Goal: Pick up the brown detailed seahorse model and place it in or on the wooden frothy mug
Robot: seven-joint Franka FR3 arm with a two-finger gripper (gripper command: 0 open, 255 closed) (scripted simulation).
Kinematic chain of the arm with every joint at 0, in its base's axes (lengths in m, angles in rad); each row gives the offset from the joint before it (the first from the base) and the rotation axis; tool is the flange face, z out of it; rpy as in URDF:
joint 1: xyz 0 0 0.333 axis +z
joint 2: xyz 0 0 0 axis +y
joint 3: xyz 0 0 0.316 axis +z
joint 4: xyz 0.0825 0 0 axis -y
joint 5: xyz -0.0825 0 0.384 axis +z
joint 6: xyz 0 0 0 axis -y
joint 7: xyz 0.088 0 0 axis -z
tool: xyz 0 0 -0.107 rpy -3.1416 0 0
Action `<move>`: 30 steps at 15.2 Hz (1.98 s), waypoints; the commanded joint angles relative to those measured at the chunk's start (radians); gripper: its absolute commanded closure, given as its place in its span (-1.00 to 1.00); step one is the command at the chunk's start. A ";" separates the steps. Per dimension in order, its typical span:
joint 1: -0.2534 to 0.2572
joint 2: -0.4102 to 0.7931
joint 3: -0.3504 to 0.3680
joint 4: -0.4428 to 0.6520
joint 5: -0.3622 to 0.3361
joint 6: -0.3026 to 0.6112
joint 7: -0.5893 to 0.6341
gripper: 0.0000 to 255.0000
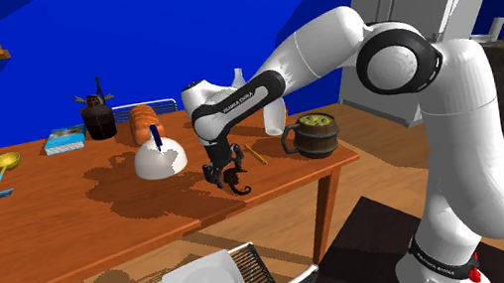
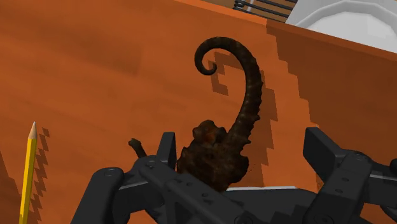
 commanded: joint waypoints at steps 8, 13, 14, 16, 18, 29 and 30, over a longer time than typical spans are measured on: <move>-0.001 0.009 0.000 -0.021 0.000 0.030 0.002 -1.00; -0.001 0.012 0.000 -0.021 0.000 0.033 0.001 1.00; -0.002 0.012 0.000 -0.023 0.000 0.035 0.001 1.00; -0.001 0.011 0.000 -0.020 0.000 0.031 0.002 1.00; -0.002 0.012 0.000 -0.022 0.000 0.034 0.001 1.00; 0.003 -0.049 -0.003 0.033 -0.005 -0.082 -0.005 1.00; 0.003 -0.054 -0.003 0.040 -0.005 -0.093 -0.006 1.00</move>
